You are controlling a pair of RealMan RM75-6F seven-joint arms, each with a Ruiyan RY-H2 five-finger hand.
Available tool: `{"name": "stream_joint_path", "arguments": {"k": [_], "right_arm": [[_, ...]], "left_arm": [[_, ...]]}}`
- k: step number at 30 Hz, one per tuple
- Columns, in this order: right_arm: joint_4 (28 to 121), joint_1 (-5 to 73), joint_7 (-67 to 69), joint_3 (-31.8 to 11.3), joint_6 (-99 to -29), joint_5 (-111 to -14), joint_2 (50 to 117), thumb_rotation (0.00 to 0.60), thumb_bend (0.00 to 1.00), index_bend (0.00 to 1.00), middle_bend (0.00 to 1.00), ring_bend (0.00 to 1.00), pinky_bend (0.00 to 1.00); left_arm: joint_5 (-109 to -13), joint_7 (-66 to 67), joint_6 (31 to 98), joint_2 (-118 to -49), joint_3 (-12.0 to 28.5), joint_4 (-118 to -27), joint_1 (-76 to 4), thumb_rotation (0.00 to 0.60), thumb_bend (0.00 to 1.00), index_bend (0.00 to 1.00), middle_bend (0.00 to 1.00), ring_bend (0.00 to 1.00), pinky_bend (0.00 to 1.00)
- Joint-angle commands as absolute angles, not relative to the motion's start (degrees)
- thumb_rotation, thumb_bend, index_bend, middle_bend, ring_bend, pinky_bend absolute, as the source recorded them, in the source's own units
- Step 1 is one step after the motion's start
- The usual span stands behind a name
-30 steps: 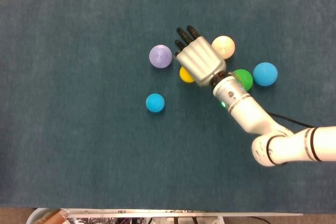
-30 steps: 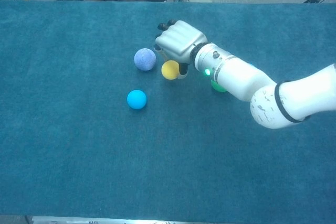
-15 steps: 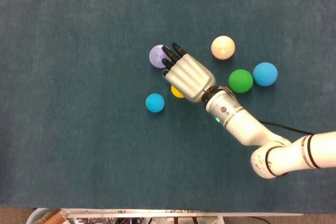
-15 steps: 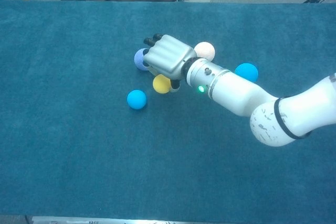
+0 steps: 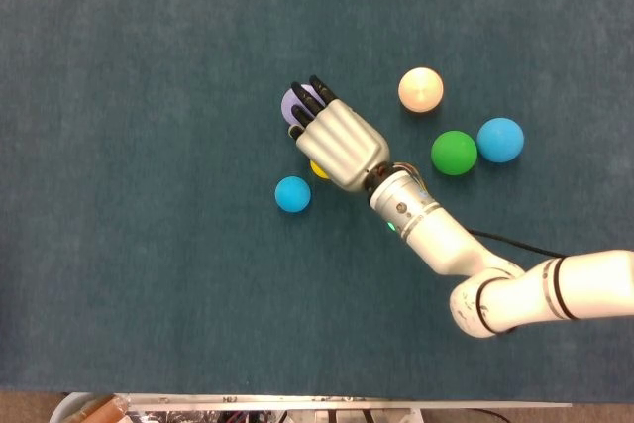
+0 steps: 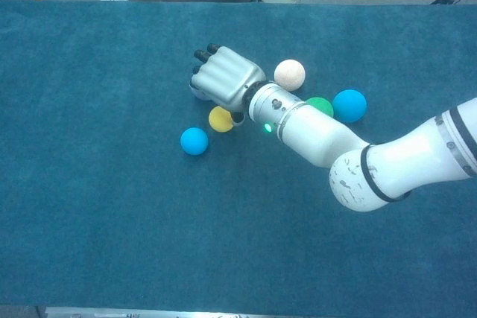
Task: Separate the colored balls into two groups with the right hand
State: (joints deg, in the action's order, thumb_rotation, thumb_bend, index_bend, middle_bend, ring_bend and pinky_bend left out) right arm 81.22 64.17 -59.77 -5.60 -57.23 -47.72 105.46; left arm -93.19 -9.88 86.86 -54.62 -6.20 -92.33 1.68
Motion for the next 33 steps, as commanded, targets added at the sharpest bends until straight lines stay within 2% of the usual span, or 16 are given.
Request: {"name": "stream_joint_path", "arguments": {"k": [1, 4, 15, 25, 33], "right_arm": [[81.0, 64.1, -59.4, -5.9, -57.2, -48.0, 105.7, 0.6, 0.06, 0.23, 0.25, 0.06, 0.11], [80.7, 64.0, -58.8, -6.3, -57.2, -48.3, 105.7, 0.6, 0.06, 0.2, 0.25, 0.06, 0.11], [80.1, 64.4, -56.3, -10.1, -55.8, -45.6, 104.7, 0.6, 0.06, 0.2, 0.25, 0.06, 0.11], [73.4, 68.0, -57.4, -12.8, -52.2, -40.9, 106.6, 0.6, 0.06, 0.2, 0.25, 0.06, 0.12], [69.2, 70.4, -58.9, -13.3, -50.2, -37.0, 108.3, 0.6, 0.06, 0.23, 0.25, 0.06, 0.12]], "left_arm": [[-93.2, -10.0, 86.8, -54.7, -6.2, -92.2, 1.6, 0.6, 0.44, 0.32, 0.21, 0.21, 0.2], [-93.2, -10.0, 86.6, -54.7, -6.1, -92.1, 1.6, 0.6, 0.44, 0.32, 0.21, 0.21, 0.2], [-92.9, -10.0, 86.5, -54.8, -6.1, -92.0, 1.7, 0.6, 0.44, 0.32, 0.21, 0.21, 0.2], [-92.0, -9.7, 86.8, -54.3, -6.3, -92.3, 2.4, 0.6, 0.44, 0.32, 0.21, 0.21, 0.2], [-91.6, -9.9, 86.8, -54.1, -6.2, -92.3, 2.6, 0.6, 0.44, 0.32, 0.21, 0.21, 0.2]]}}
